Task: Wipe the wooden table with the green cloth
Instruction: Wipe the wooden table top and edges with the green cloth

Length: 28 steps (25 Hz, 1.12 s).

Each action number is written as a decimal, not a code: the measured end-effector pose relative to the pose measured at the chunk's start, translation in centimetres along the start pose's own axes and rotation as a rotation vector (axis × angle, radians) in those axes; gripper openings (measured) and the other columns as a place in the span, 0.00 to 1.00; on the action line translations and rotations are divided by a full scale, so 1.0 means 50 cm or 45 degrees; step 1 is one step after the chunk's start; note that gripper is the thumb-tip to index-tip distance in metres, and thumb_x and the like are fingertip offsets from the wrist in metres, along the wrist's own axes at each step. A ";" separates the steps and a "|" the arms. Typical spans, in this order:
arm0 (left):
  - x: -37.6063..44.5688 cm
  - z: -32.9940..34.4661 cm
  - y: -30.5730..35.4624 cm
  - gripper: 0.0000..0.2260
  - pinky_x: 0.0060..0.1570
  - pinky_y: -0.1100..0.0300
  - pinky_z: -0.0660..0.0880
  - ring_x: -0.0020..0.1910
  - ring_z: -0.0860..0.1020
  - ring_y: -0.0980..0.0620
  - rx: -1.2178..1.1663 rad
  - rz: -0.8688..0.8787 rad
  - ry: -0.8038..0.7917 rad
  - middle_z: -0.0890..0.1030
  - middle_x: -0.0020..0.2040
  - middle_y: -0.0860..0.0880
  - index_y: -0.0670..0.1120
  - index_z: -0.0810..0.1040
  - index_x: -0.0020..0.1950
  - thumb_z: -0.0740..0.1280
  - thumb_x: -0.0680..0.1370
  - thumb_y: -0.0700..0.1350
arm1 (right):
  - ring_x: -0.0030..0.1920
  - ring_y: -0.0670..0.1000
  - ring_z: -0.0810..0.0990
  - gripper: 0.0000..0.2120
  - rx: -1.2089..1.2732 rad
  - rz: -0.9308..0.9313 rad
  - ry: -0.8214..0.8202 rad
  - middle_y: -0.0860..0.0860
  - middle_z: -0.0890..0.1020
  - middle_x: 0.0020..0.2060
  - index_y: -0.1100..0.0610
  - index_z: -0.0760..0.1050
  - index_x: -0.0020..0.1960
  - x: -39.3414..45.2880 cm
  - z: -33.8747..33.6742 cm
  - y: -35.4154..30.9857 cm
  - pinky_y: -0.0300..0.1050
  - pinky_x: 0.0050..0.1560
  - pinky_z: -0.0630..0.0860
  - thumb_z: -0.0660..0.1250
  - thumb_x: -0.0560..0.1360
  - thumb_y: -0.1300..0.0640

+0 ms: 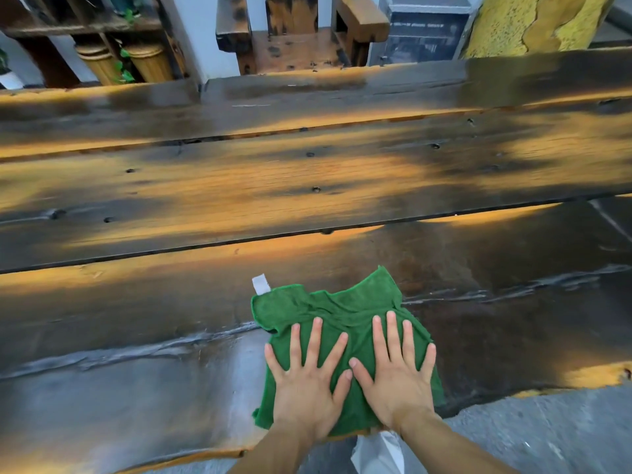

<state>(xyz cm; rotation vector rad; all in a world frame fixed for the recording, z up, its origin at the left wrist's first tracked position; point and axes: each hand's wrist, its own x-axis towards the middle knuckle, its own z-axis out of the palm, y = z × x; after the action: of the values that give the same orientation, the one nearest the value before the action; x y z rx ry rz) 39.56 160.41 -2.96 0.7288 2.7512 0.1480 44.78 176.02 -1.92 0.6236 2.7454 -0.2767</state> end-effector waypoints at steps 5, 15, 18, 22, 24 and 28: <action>0.157 -0.039 0.011 0.25 0.64 0.19 0.53 0.74 0.68 0.37 -0.025 -0.049 0.014 0.64 0.80 0.47 0.63 0.65 0.77 0.53 0.80 0.65 | 0.75 0.52 0.25 0.39 0.007 0.035 0.045 0.45 0.25 0.75 0.45 0.23 0.75 0.156 -0.063 0.003 0.68 0.72 0.30 0.30 0.71 0.28; 0.577 -0.164 0.004 0.27 0.66 0.23 0.33 0.80 0.35 0.40 0.008 -0.242 0.012 0.30 0.79 0.50 0.67 0.33 0.78 0.39 0.81 0.67 | 0.77 0.52 0.29 0.37 -0.007 -0.062 0.105 0.46 0.28 0.76 0.45 0.25 0.77 0.598 -0.204 -0.015 0.68 0.73 0.33 0.36 0.77 0.30; 0.714 -0.199 -0.019 0.27 0.66 0.24 0.33 0.80 0.35 0.41 0.004 -0.253 0.011 0.33 0.81 0.50 0.67 0.34 0.78 0.39 0.81 0.67 | 0.77 0.53 0.29 0.37 -0.019 -0.090 0.111 0.47 0.28 0.77 0.46 0.26 0.77 0.735 -0.245 -0.032 0.67 0.73 0.32 0.36 0.77 0.31; 0.882 -0.238 -0.048 0.28 0.67 0.24 0.34 0.80 0.36 0.41 0.058 -0.278 0.068 0.35 0.82 0.50 0.68 0.35 0.78 0.39 0.80 0.69 | 0.78 0.53 0.32 0.37 -0.055 -0.170 0.215 0.48 0.32 0.78 0.46 0.29 0.78 0.923 -0.295 -0.038 0.64 0.74 0.33 0.37 0.77 0.30; 0.982 -0.257 -0.066 0.28 0.67 0.24 0.35 0.80 0.36 0.41 0.067 -0.266 0.100 0.35 0.82 0.50 0.68 0.35 0.78 0.39 0.79 0.70 | 0.79 0.53 0.33 0.37 -0.047 -0.160 0.248 0.48 0.33 0.79 0.46 0.30 0.79 1.012 -0.317 -0.048 0.64 0.75 0.33 0.37 0.77 0.30; 1.153 -0.292 -0.090 0.29 0.68 0.24 0.37 0.80 0.37 0.42 0.084 -0.275 0.181 0.36 0.82 0.51 0.68 0.38 0.79 0.40 0.79 0.70 | 0.79 0.53 0.36 0.36 -0.027 -0.208 0.301 0.49 0.34 0.79 0.46 0.33 0.80 1.179 -0.368 -0.063 0.62 0.75 0.33 0.39 0.78 0.31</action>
<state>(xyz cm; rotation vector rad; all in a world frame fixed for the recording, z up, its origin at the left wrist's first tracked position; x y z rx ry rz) -14.81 184.86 -4.31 0.4478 2.9598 0.0659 -11.85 200.72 -4.47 0.4527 3.0289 -0.2227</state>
